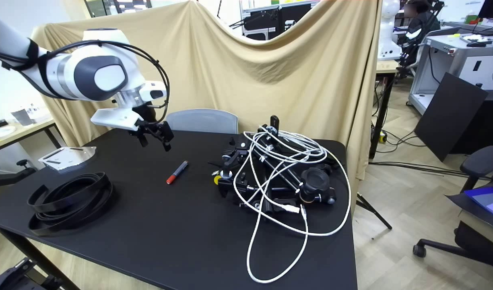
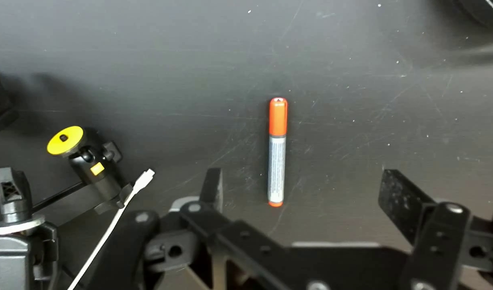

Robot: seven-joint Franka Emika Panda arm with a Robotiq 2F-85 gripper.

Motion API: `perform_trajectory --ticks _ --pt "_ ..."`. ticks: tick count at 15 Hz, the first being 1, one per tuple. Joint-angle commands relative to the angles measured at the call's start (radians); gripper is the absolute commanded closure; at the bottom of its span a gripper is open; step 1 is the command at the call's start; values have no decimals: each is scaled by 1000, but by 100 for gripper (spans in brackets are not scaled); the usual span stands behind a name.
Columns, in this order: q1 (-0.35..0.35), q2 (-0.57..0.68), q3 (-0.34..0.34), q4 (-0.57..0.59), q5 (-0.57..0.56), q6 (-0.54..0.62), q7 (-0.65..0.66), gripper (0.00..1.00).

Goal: Pick up the pen from the table and move it slightly to the left.

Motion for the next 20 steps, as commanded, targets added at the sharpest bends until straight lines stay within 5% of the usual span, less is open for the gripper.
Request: perform_trajectory --ticks 1,9,19,20 --pt "7 10 -8 8 -24 1 20 0" --pt "12 236 -37 163 -125 20 16 0" --pt "37 447 -25 332 -110 46 16 0" --pt "40 458 -25 343 -110 45 16 25"
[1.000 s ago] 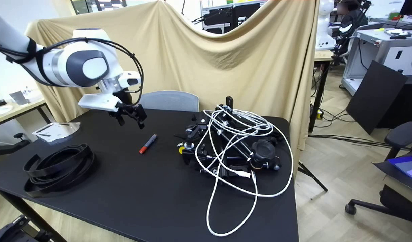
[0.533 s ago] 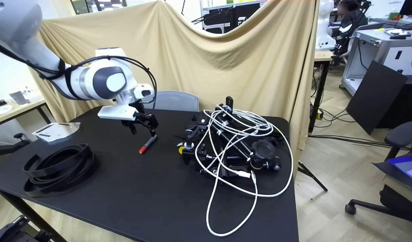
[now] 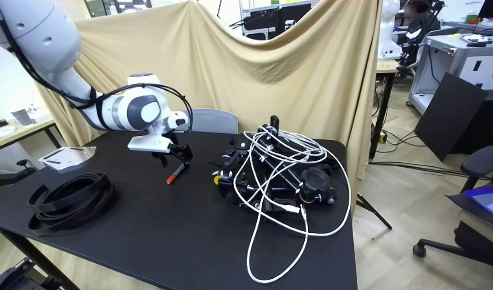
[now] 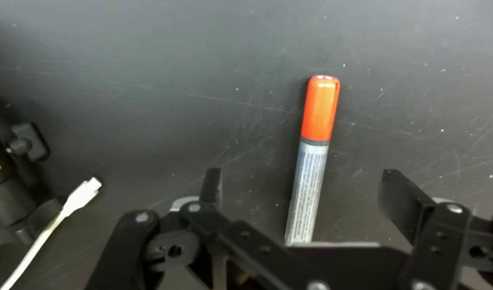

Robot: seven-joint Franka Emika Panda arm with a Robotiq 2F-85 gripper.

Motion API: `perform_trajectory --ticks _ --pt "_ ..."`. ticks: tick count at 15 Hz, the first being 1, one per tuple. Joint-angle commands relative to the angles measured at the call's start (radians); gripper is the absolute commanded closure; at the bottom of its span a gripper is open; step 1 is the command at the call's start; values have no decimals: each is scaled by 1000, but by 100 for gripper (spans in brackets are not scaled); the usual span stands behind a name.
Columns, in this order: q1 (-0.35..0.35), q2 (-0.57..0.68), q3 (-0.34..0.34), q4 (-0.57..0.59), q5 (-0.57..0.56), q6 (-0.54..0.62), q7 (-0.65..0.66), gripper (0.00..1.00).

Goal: Pick up the pen from the table and move it slightly to the left.

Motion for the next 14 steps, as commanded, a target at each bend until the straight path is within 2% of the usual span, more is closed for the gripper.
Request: perform_trajectory --ticks 1,11,12,13,14 --pt "13 54 -3 69 -1 -15 16 27" --pt "20 114 -6 130 -1 -38 19 97" --pt "20 113 -6 132 -1 -39 19 99" --pt "21 106 -6 129 -2 -40 19 95" --pt "22 96 -7 124 -2 -43 22 95"
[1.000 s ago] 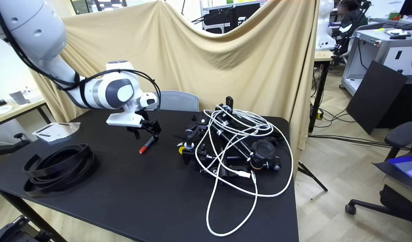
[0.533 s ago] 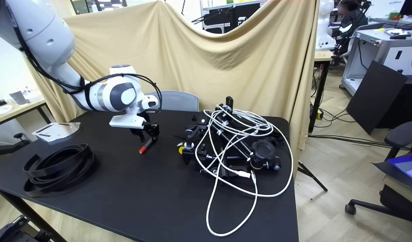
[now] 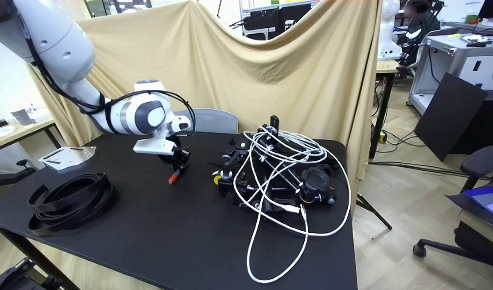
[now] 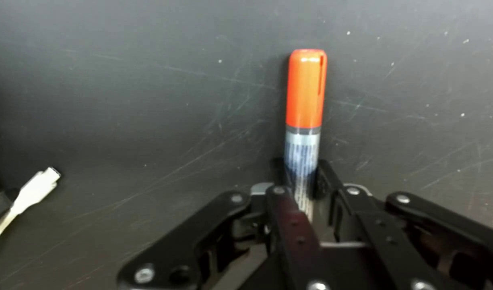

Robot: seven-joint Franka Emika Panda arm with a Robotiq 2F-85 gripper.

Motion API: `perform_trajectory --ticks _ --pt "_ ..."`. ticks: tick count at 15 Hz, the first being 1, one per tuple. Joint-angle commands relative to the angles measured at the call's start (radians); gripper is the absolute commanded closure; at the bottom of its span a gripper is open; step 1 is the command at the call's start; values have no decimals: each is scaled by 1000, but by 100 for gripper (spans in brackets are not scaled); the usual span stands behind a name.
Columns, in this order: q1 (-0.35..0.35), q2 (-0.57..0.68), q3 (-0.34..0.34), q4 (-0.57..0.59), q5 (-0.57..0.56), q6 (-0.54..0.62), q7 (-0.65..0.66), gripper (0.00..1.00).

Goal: Pick up the pen from the table and move it slightly to the left.

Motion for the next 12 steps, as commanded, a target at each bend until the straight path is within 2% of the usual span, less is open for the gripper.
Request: perform_trajectory --ticks 1,9,12 --pt "12 -9 -8 20 -3 -32 25 95" --pt "67 -141 -8 -27 -9 -217 101 95" --pt "97 -182 1 -58 -16 -254 131 95"
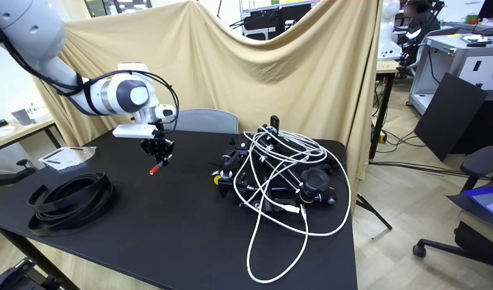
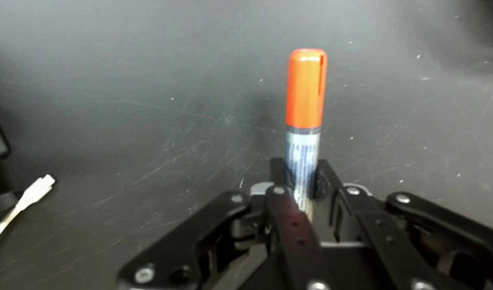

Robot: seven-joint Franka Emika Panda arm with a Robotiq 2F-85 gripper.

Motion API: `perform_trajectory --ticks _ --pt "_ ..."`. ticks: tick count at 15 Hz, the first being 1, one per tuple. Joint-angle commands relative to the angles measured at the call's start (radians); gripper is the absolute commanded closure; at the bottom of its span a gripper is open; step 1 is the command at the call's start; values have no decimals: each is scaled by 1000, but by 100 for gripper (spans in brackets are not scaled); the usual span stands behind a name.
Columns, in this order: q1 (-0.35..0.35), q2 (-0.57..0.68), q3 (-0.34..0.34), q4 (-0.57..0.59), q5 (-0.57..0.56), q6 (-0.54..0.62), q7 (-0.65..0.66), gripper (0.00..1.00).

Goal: Pick up the pen from the table and move it slightly to the left.

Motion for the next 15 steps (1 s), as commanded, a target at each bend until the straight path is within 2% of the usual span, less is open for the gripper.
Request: perform_trajectory --ticks 1,5,9,15 --pt "37 -71 5 -67 -15 -25 75 95" --pt "66 -88 24 -156 -5 64 107 95" --pt "86 -85 42 -255 15 227 131 95" --pt "123 -79 23 -321 -2 361 152 95"
